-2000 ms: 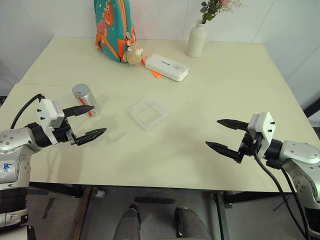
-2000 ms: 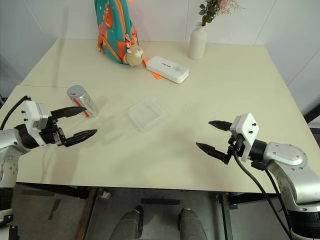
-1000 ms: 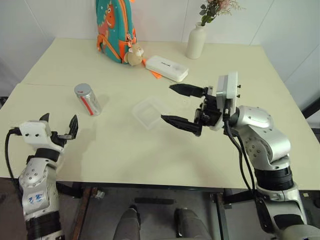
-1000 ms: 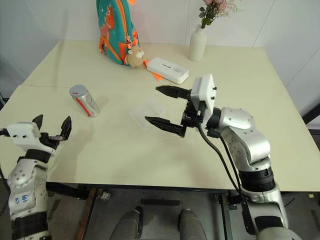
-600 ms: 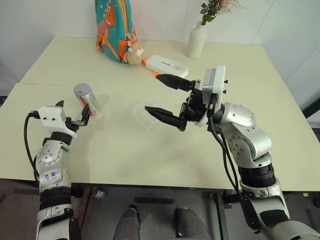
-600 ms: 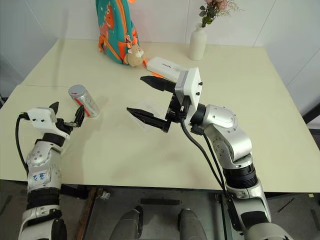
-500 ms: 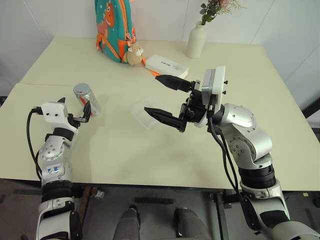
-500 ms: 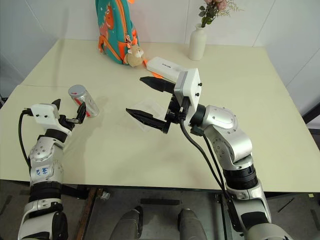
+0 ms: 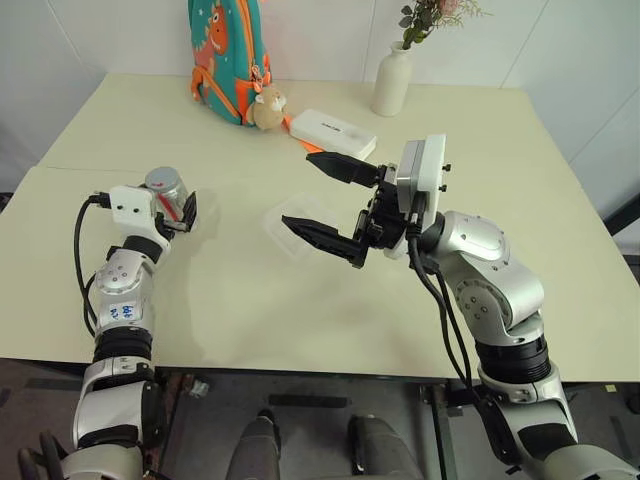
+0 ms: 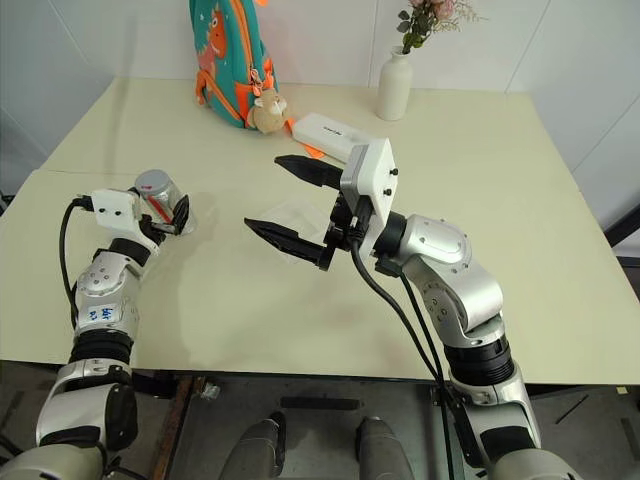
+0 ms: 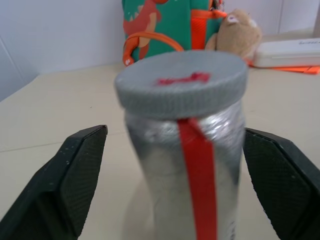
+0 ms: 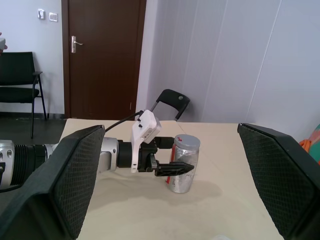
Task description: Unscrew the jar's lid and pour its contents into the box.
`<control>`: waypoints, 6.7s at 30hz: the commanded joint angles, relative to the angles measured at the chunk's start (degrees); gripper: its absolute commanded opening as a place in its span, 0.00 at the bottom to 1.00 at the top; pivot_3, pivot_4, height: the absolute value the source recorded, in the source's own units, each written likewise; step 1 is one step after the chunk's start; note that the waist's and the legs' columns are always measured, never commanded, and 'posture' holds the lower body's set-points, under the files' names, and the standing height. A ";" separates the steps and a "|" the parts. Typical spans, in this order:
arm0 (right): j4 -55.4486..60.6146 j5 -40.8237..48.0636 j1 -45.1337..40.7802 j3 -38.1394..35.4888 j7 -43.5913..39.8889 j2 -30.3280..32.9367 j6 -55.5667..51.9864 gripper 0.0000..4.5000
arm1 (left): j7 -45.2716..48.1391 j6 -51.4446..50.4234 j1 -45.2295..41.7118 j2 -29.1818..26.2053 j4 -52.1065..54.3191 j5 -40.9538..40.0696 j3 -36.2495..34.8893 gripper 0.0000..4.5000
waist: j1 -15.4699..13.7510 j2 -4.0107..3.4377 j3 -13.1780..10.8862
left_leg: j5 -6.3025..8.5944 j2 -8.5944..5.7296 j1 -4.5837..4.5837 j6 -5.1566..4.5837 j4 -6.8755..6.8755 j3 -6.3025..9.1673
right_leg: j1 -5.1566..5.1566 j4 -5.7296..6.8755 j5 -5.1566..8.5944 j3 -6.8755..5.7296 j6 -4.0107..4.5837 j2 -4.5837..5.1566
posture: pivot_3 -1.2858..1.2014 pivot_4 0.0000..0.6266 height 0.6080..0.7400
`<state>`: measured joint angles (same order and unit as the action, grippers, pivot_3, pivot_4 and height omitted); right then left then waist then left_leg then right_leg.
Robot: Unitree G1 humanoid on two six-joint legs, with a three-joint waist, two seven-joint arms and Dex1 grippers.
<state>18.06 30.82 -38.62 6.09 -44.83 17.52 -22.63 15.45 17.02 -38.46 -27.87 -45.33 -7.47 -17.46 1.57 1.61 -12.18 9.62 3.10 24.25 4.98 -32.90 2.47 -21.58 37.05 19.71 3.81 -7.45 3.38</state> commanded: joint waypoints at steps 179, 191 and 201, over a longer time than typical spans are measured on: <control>-16.34 -0.48 -17.44 1.03 -8.21 -2.28 -10.00 0.99 | 46.56 -41.25 -0.77 0.72 44.61 -24.25 14.69 0.42 | 0.15 -0.21 -0.15 | 0.12 0.19 0.08 0.09 0.04 -0.05 | -0.11 -0.01 0.24 0.05 0.07 -0.16 | 0.52 0.24 1.00; -21.55 -2.47 -16.77 -1.81 -11.48 2.44 -6.75 0.99 | 46.36 -40.81 -0.95 0.83 44.44 -24.27 14.89 0.42 | 0.26 -0.21 -0.15 | 0.13 0.19 0.09 0.08 0.04 -0.05 | -0.12 -0.03 0.24 0.05 0.07 -0.17 | 0.52 0.24 1.00; -20.83 0.24 -15.29 -4.30 -13.99 6.32 -7.33 0.99 | 46.29 -40.24 -0.75 0.49 44.38 -24.54 14.56 0.42 | 0.22 -0.20 -0.15 | 0.13 0.19 0.09 0.08 0.03 -0.05 | -0.12 -0.03 0.24 0.05 0.07 -0.17 | 0.52 0.24 1.00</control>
<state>-3.62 30.52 -53.76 5.17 -59.45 22.47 -30.19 60.66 -24.90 -38.04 -27.04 -2.78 -31.07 -1.87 1.80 1.41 -12.33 9.74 3.29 24.34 5.06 -32.87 2.42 -21.70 37.02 19.94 3.86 -7.38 3.21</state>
